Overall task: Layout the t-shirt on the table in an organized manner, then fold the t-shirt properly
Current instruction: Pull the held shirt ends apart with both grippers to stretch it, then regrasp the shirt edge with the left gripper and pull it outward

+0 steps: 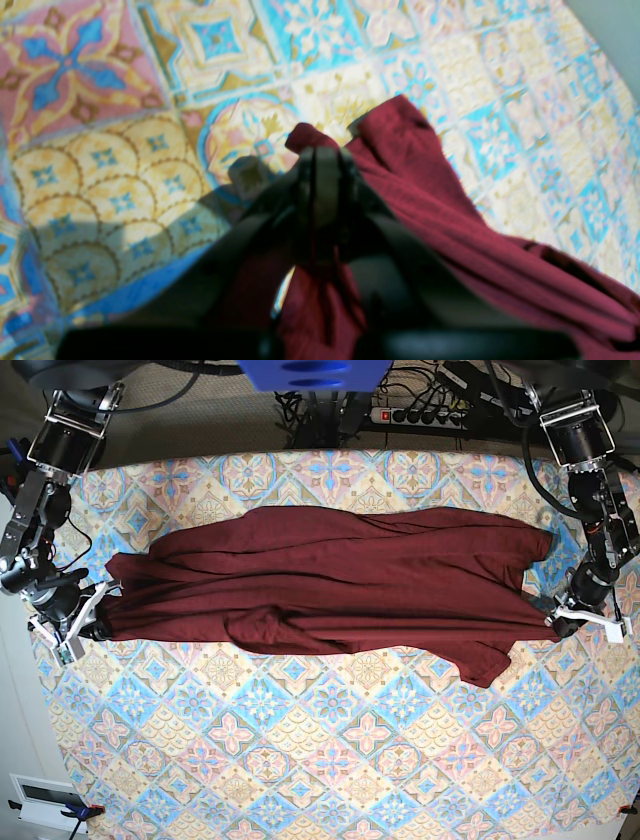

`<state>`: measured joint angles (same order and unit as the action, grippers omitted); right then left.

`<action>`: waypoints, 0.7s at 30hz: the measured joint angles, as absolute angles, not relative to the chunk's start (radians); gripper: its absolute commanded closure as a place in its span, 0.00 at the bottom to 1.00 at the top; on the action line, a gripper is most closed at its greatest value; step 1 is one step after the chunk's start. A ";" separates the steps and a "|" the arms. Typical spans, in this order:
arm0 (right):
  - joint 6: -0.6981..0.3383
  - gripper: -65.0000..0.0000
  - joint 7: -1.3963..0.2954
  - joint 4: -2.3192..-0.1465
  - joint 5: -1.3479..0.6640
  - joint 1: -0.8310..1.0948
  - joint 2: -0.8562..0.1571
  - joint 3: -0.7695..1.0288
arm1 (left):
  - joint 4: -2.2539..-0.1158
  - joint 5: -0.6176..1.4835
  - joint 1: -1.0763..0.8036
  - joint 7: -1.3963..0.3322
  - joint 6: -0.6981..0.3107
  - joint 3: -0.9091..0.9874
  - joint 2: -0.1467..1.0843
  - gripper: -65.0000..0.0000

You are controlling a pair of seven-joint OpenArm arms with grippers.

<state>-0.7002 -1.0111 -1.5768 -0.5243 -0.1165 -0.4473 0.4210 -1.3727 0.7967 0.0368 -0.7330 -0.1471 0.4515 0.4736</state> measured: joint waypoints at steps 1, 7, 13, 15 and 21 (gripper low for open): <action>-0.700 1.00 -1.011 -1.577 -0.524 -0.117 -0.447 0.421 | -1.373 0.796 0.027 -0.734 -0.147 0.451 0.474 1.00; -0.703 1.00 -1.007 -1.532 -0.448 -0.121 -0.446 0.421 | -1.373 0.793 -0.042 -0.735 -0.147 0.451 0.472 1.00; -0.698 1.00 -1.005 -1.486 -0.408 -0.120 -0.448 0.295 | -1.373 0.789 -0.073 -0.730 -0.143 0.447 0.471 1.00; -0.698 1.00 -1.002 -1.481 -0.397 -0.119 -0.444 0.260 | -1.373 0.785 -0.073 -0.733 -0.143 0.447 0.471 1.00; -0.700 1.00 -1.000 -1.471 -0.260 -0.120 -0.444 0.200 | -1.372 0.729 -0.064 -0.839 -0.147 0.321 0.472 1.00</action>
<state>-0.7002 -1.0000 -1.4712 -0.2596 -0.1196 -0.4438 0.2001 -1.3724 0.7292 -0.0639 -0.8387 -0.1471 0.3210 0.4725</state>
